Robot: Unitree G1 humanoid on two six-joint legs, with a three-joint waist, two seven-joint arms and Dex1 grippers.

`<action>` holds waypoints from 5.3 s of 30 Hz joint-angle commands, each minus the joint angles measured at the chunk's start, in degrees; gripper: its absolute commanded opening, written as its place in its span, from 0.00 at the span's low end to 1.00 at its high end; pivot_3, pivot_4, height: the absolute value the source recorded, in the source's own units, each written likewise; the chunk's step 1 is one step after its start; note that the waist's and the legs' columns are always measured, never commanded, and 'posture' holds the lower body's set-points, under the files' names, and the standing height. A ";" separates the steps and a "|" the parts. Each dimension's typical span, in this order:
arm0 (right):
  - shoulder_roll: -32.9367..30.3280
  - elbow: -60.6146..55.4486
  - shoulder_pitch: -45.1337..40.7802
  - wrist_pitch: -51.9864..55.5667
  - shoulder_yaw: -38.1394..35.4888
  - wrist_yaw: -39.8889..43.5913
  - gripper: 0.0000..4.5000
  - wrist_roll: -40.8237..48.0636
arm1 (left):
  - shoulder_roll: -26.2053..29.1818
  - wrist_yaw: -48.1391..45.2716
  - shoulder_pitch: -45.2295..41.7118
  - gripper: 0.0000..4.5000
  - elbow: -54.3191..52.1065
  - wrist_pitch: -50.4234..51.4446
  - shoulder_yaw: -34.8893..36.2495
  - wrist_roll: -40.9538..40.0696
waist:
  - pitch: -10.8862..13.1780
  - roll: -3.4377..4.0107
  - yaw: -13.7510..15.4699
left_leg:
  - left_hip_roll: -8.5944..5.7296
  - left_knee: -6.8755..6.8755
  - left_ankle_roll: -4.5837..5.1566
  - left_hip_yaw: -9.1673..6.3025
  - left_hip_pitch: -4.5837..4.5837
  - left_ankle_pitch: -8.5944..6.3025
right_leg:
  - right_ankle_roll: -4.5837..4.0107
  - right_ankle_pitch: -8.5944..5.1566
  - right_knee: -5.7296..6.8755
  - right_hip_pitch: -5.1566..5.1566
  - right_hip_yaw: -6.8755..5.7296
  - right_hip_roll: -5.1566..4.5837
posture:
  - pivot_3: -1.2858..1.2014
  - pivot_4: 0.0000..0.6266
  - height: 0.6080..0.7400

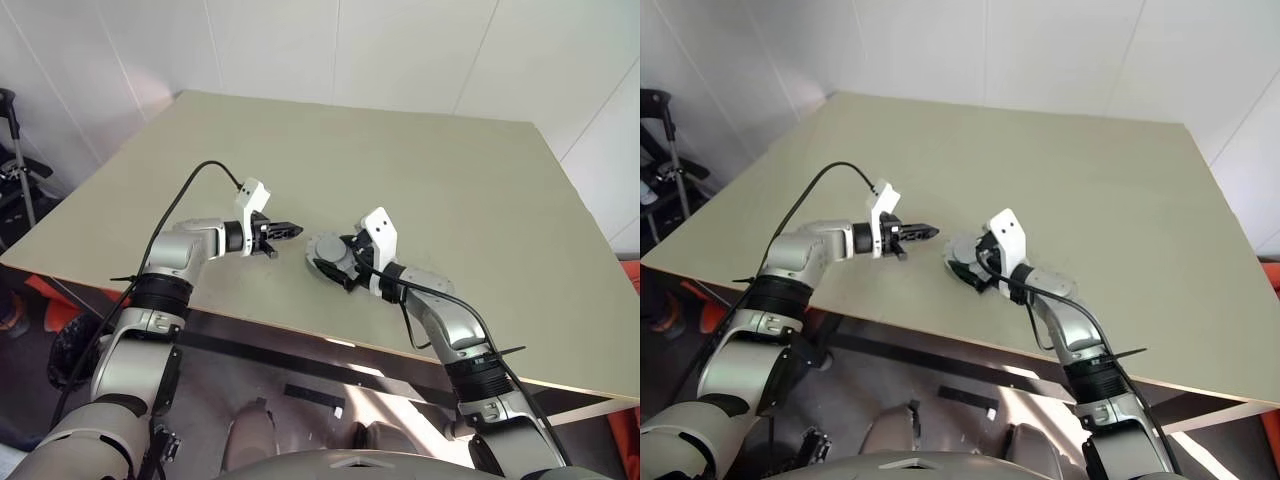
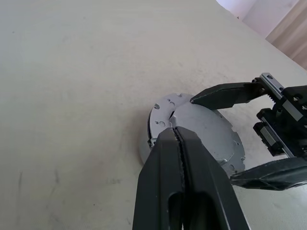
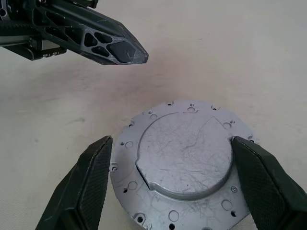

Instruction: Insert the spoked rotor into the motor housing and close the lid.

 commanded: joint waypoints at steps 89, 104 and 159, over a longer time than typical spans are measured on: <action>0.20 8.22 -2.66 -8.67 1.09 -1.41 0.72 -5.11 | -8.99 2.41 -10.32 0.00 17.96 5.76 -1.54 1.73 | 0.00 -0.01 0.06 | -0.03 0.26 0.18 -0.05 0.23 -0.11 | 0.00 0.00 0.15 0.35 0.00 -0.08 | 0.52 0.00 1.00; 0.35 6.55 -2.68 -7.54 0.25 -0.63 0.99 -3.49 | -7.82 2.92 -10.77 0.00 18.45 5.04 -0.17 2.19 | 0.00 -0.01 0.04 | -0.04 0.20 0.32 -0.05 0.40 -0.20 | 0.00 0.00 -0.12 0.66 -0.02 -0.08 | 0.52 0.00 1.00; 6.66 4.04 -11.69 52.34 -29.05 -18.28 0.99 27.59 | -7.98 1.22 -10.67 0.00 17.89 4.51 0.55 2.30 | 0.04 0.07 1.21 | -0.12 -0.70 -0.57 0.05 0.61 0.33 | 0.04 -0.02 -0.17 0.38 0.02 -0.12 | 0.52 0.00 1.00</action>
